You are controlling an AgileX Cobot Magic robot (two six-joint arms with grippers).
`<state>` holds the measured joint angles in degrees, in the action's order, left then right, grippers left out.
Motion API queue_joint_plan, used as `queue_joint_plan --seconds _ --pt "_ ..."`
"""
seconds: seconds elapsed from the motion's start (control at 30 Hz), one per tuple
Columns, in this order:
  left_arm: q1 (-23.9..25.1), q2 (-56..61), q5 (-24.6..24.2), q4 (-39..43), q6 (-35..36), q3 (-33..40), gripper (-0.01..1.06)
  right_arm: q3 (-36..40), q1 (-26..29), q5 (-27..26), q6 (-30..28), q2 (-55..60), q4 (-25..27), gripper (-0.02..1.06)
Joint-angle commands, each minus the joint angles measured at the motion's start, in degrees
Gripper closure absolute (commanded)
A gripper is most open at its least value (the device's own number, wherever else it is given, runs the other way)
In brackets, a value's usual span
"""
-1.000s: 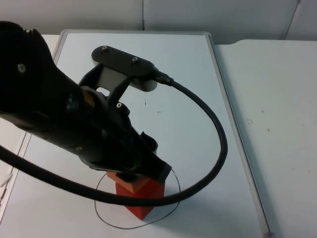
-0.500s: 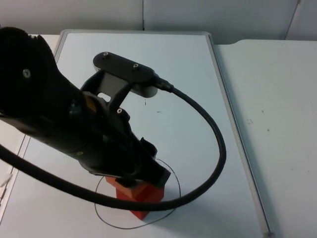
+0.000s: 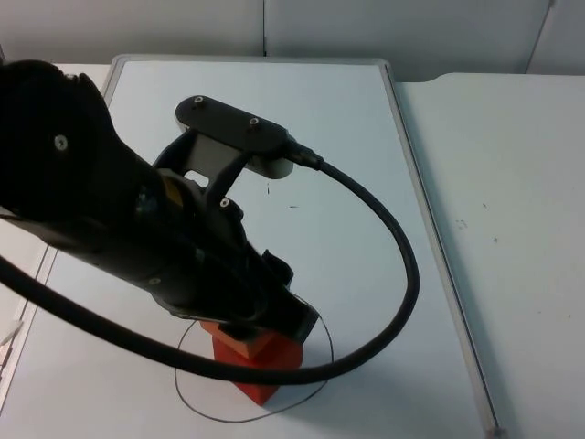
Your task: Pick up one cube with the left hand and another cube with the right hand. First place the cube in the right hand at the target position, then stack the cube in the left hand on top.
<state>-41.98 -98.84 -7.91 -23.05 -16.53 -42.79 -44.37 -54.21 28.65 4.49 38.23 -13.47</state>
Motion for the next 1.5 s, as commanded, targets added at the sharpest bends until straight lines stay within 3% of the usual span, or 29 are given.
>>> queue_joint_plan --seconds 0.0,0.13,0.2,1.37,1.47 --pt "-0.4 -1.1 -3.3 -0.4 0.0 0.2 0.57 0.3 -0.2 0.2 -0.1 -0.2 -0.2 0.04" --pt "-0.4 -1.1 -4.8 -0.6 0.5 0.2 0.40 0.3 -0.2 0.2 -0.1 -0.2 -0.4 0.04" --pt "-0.4 -1.1 -5.1 -0.6 0.6 0.2 0.38 0.3 -0.2 0.2 -0.1 -0.2 -0.4 0.04" --pt "-0.4 5.0 -5.3 -2.1 0.5 0.1 0.38 0.3 -0.2 0.2 -0.1 -0.2 -0.4 0.04" --pt "-0.4 5.3 -7.2 -1.9 -1.2 -1.7 0.38 0.3 -0.2 0.2 -0.1 -0.2 -0.4 0.04"
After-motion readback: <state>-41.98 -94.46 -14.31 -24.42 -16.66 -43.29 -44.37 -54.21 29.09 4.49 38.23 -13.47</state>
